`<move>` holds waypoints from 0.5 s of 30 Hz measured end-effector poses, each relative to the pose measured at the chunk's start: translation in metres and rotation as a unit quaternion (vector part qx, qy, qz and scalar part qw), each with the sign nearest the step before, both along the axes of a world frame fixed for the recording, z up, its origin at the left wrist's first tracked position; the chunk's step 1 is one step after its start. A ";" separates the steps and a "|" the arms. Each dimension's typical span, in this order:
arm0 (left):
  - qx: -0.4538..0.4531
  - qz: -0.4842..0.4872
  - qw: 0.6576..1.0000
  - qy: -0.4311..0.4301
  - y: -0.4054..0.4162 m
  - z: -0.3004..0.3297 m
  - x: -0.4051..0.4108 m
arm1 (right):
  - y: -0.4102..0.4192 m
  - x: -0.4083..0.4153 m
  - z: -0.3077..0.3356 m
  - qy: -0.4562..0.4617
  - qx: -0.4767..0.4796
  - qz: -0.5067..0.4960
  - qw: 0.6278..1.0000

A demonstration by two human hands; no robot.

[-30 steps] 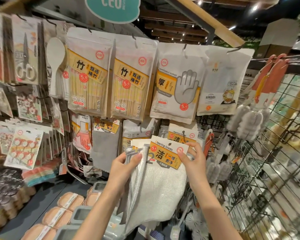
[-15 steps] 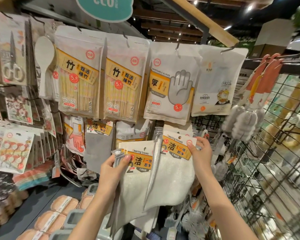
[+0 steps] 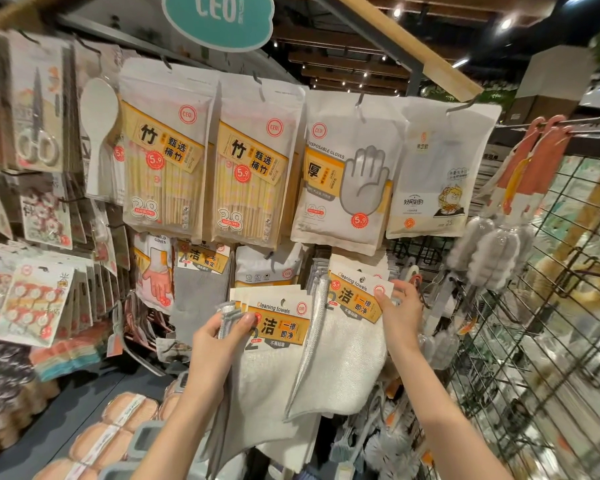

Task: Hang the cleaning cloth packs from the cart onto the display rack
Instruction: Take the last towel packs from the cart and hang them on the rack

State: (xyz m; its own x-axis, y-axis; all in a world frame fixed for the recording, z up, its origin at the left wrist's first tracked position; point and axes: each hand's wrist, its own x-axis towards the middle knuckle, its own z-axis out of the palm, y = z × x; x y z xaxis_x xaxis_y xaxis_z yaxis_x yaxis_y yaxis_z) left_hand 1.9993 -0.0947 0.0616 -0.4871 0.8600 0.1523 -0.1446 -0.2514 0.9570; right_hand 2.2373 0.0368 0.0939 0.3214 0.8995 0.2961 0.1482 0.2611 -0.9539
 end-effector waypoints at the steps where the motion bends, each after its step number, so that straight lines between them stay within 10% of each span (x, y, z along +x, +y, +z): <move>1: 0.000 0.000 1.000 0.000 0.000 0.000 0.000 | 0.001 -0.001 -0.001 0.000 -0.001 -0.002 1.000; 15: -0.005 0.001 1.000 -0.026 -0.002 0.008 -0.001 | 0.031 -0.007 -0.001 -0.088 -0.015 -0.033 0.995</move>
